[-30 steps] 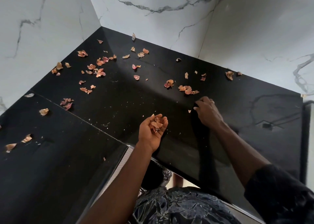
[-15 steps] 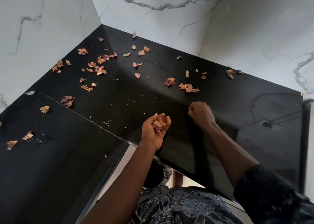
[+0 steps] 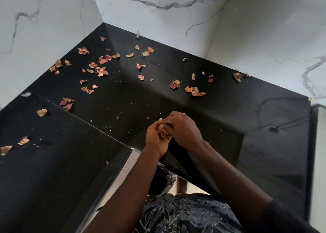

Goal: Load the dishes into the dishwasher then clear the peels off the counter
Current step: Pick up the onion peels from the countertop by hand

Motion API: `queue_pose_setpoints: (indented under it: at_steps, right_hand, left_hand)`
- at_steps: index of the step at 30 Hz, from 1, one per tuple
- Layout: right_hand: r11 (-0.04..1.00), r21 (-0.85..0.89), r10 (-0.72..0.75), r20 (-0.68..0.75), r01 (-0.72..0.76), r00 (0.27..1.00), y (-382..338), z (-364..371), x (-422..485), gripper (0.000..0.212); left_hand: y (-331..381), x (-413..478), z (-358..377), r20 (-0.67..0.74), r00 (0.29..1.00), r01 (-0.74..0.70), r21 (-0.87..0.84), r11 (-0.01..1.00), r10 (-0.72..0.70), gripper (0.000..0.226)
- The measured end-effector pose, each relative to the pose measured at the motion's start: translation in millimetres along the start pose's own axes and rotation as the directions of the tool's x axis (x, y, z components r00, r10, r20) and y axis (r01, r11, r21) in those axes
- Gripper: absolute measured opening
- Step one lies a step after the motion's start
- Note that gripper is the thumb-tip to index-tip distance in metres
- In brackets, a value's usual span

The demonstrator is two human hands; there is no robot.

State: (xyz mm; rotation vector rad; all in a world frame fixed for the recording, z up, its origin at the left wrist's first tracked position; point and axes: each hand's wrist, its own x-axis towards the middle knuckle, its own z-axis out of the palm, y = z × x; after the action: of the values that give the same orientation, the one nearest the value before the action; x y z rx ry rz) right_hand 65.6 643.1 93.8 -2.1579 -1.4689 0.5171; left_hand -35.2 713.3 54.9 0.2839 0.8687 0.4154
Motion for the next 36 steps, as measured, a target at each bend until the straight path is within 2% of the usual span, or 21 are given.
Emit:
queue_pose_setpoints:
  at_steps: [4, 6, 9, 10, 12, 16, 22, 24, 27, 30, 33, 36]
  right_hand:
    - [0.992, 0.122, 0.028, -0.107, -0.015, 0.994, 20, -16, 8, 0.014]
    - [0.983, 0.138, 0.145, -0.177, -0.122, 0.973, 50, -29, 22, 0.016]
    - [0.928, 0.093, 0.372, -0.274, -0.360, 0.887, 109, -44, 47, 0.022]
    - [0.910, 0.055, 0.408, -0.280, -0.410, 0.869, 123, -48, 55, 0.025]
    - [0.897, -0.038, 0.420, -0.237, -0.440, 0.876, 139, -52, 71, 0.033]
    - [0.909, -0.188, 0.364, -0.075, -0.371, 0.929, 140, -43, 81, 0.044]
    - [0.924, -0.277, 0.217, -0.188, -0.264, 0.958, 133, -23, 55, 0.024]
    - [0.946, -0.224, 0.188, -0.209, -0.234, 0.960, 128, -19, 44, 0.021]
    - [0.972, -0.029, 0.223, -0.222, -0.235, 0.949, 121, -19, 27, 0.015]
    - [0.969, 0.095, 0.244, -0.235, -0.227, 0.941, 99, -21, 11, 0.015]
    - [0.977, 0.169, 0.164, -0.200, -0.131, 0.966, 56, -23, 0, 0.017]
    - [0.989, 0.143, 0.035, -0.090, -0.021, 0.995, 17, -17, -3, 0.017]
  left_hand:
    - [3, -1, 1, 0.016, 1.000, 0.014, -0.104, 0.995, -0.012, 0.030]
    - [4, -3, -1, 0.014, 1.000, 0.020, -0.130, 0.991, -0.019, 0.030]
    - [6, -5, -4, 0.003, 1.000, 0.001, -0.119, 0.993, 0.000, 0.029]
    - [7, -6, -5, -0.004, 1.000, -0.005, -0.116, 0.993, 0.005, 0.029]
    - [7, -6, -6, -0.019, 1.000, -0.019, -0.114, 0.993, 0.017, 0.029]
    - [9, -7, -6, -0.027, 0.999, -0.037, -0.106, 0.994, 0.035, 0.031]
    - [13, -5, -5, -0.037, 0.999, -0.038, -0.112, 0.993, 0.035, 0.030]
    - [13, -4, -5, -0.041, 0.999, -0.031, -0.103, 0.994, 0.027, 0.031]
    - [11, -2, -4, -0.037, 0.999, -0.009, -0.083, 0.997, 0.005, 0.031]
    - [9, 1, -1, -0.035, 0.999, 0.004, -0.075, 0.997, -0.006, 0.031]
    - [6, 4, 1, -0.030, 0.999, 0.020, -0.065, 0.998, -0.022, 0.032]
    - [0, 3, 6, -0.008, 0.999, 0.037, -0.020, 0.999, -0.037, 0.030]
